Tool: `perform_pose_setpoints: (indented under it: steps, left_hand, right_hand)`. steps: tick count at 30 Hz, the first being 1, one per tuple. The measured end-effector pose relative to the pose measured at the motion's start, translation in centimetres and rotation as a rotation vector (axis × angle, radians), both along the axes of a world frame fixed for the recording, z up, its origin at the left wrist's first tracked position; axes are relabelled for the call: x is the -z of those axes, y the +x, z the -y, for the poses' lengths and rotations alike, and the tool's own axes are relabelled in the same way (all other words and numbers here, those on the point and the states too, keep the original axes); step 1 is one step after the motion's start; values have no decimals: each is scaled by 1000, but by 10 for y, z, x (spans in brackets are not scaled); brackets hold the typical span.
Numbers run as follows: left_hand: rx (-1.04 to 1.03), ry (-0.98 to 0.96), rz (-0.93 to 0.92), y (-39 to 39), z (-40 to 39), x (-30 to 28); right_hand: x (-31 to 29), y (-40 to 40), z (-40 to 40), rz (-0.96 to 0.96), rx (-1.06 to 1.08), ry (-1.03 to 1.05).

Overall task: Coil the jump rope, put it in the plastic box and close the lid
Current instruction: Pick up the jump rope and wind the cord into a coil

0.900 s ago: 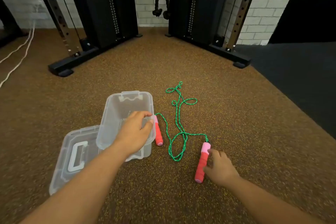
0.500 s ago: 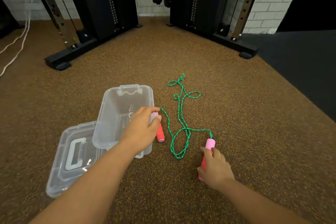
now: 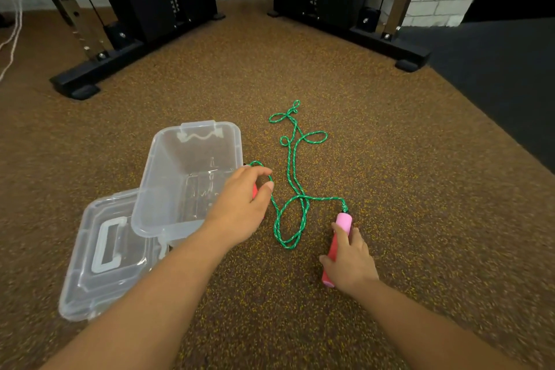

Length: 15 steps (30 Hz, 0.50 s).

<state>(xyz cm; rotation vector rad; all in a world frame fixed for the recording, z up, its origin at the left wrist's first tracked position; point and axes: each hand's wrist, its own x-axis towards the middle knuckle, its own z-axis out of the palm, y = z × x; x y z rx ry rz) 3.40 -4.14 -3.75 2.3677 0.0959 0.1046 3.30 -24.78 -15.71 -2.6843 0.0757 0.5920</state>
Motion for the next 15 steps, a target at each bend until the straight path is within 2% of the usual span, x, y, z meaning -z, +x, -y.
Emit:
perform_pose_setpoints:
  steps: [10, 15]
  left_hand:
    - [25, -20, -38, -1, 7, 7]
    - [30, -65, -53, -2, 9, 10]
  right_hand:
    - [16, -3, -8, -11, 20, -32]
    - [7, -5, -8, 10, 120, 48]
